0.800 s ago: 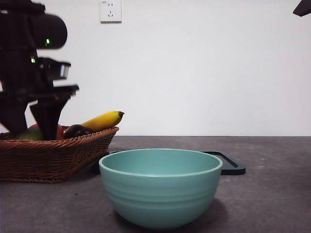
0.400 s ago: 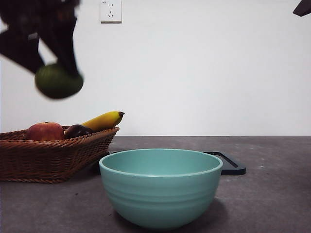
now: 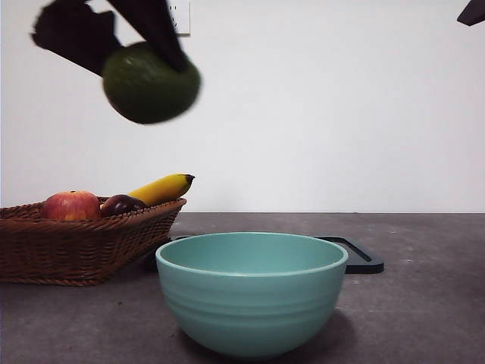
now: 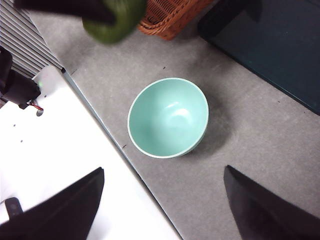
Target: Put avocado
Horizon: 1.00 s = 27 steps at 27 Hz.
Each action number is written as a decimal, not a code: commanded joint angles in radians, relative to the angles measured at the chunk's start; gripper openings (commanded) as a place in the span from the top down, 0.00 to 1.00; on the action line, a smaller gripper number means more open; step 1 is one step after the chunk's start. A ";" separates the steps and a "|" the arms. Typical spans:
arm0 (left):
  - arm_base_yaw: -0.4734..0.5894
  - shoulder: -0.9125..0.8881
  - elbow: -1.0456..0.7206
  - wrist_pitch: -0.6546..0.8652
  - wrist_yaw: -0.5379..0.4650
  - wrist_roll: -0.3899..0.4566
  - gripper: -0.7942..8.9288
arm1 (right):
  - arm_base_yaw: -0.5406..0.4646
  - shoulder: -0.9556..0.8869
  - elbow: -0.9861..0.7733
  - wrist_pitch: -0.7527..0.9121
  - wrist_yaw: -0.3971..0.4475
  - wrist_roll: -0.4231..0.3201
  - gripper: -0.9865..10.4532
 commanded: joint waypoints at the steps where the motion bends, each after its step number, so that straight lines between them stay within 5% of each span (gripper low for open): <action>1: -0.050 0.058 0.021 0.026 0.005 -0.003 0.71 | 0.007 0.008 0.018 0.010 0.000 0.003 0.58; 27: -0.274 0.460 0.021 0.181 -0.146 0.043 0.66 | 0.007 0.008 0.018 0.009 0.000 0.003 0.58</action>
